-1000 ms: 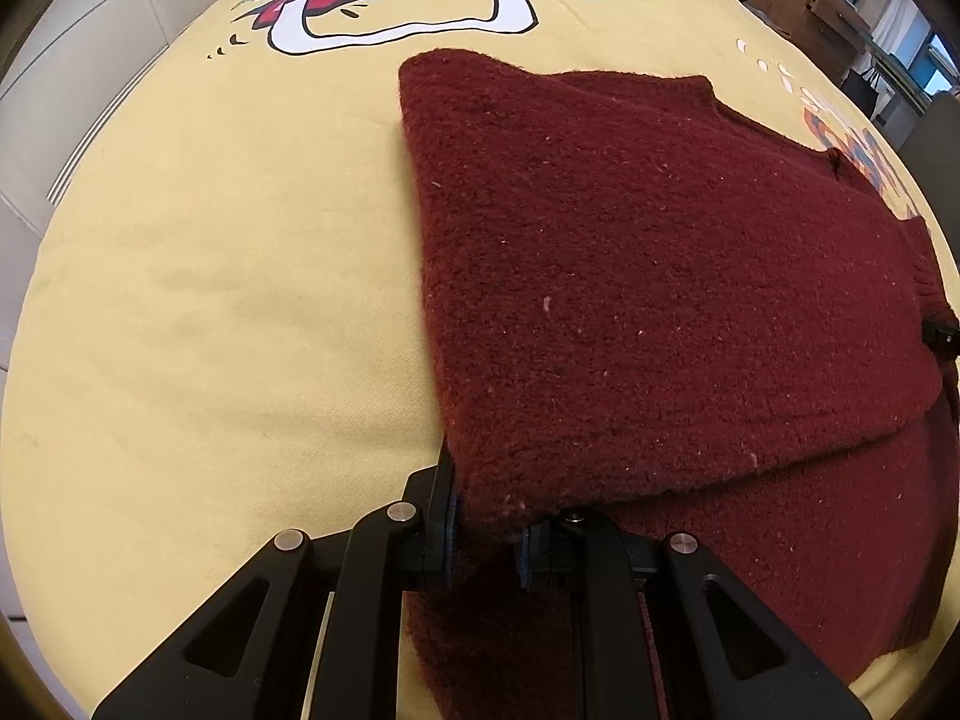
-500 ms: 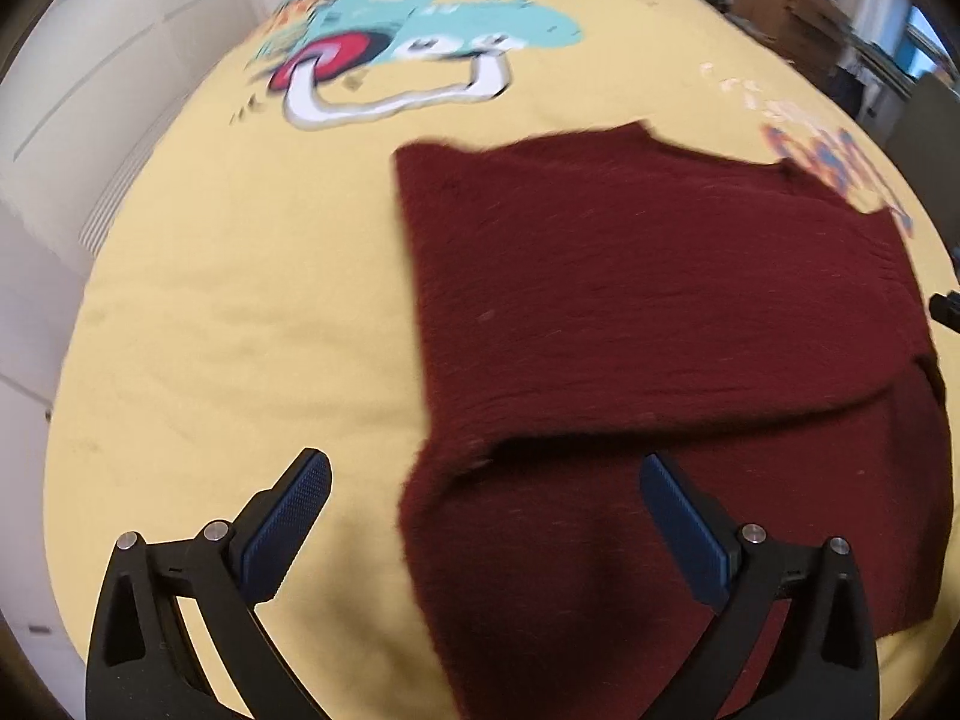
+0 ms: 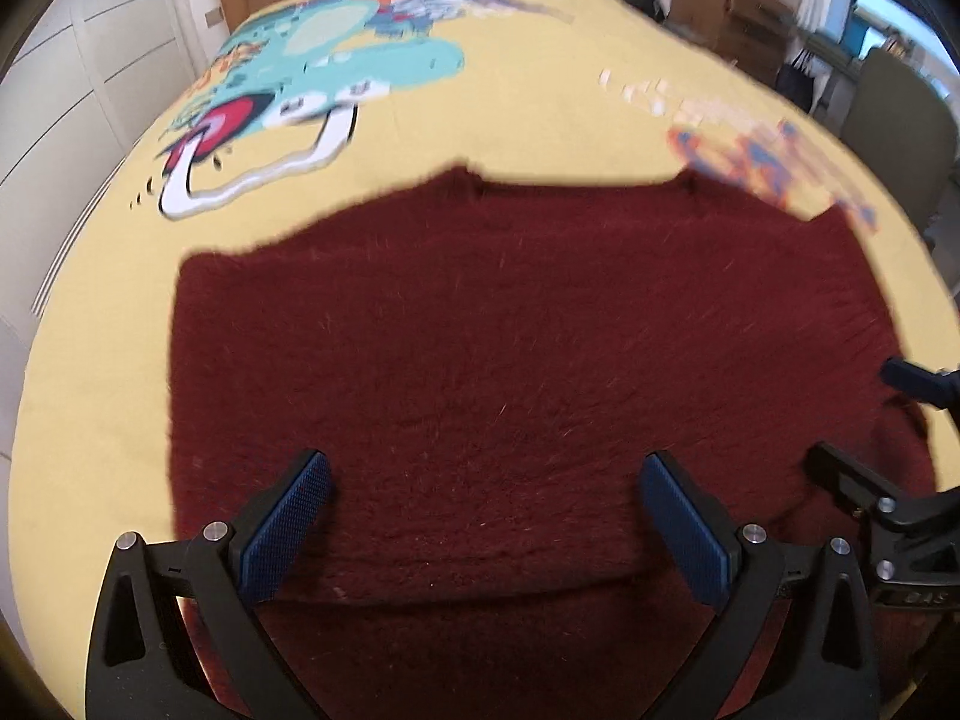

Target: Fold small clothes

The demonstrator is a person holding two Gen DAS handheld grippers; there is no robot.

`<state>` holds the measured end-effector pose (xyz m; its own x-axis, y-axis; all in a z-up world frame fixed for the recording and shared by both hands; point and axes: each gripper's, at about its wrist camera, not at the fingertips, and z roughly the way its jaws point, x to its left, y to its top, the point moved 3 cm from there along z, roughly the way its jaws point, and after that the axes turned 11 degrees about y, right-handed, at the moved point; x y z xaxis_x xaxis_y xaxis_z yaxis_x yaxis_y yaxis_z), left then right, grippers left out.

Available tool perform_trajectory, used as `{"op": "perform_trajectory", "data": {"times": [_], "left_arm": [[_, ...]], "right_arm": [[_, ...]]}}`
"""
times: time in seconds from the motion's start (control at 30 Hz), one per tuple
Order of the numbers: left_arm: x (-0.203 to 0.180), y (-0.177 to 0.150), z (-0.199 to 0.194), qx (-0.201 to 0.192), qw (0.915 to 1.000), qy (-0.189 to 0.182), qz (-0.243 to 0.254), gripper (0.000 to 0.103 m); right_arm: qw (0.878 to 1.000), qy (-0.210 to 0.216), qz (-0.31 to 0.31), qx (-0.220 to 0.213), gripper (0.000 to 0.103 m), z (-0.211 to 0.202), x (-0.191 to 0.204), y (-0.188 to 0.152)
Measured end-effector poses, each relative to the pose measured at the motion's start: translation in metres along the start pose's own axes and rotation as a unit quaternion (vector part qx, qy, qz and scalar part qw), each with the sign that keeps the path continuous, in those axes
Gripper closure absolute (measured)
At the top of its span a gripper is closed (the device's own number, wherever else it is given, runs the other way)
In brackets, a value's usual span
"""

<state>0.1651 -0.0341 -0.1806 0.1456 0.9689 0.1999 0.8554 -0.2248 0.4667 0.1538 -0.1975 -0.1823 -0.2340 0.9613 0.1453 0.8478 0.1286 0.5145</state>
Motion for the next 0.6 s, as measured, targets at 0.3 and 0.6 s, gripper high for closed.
{"op": "perform_trajectory", "data": {"times": [0.3,0.6], "left_arm": [[0.044,-0.028,0.013,-0.002,0.9997,0.016,-0.017,0.001],[0.058,-0.030,0.000,-0.007,0.9997,0.004,-0.021,0.001]], "right_arm": [[0.998,-0.014,0.055,-0.002,0.000,0.002,-0.060,-0.012],[0.996,-0.007,0.092,-0.008,0.000,-0.013,-0.093,-0.020]]}}
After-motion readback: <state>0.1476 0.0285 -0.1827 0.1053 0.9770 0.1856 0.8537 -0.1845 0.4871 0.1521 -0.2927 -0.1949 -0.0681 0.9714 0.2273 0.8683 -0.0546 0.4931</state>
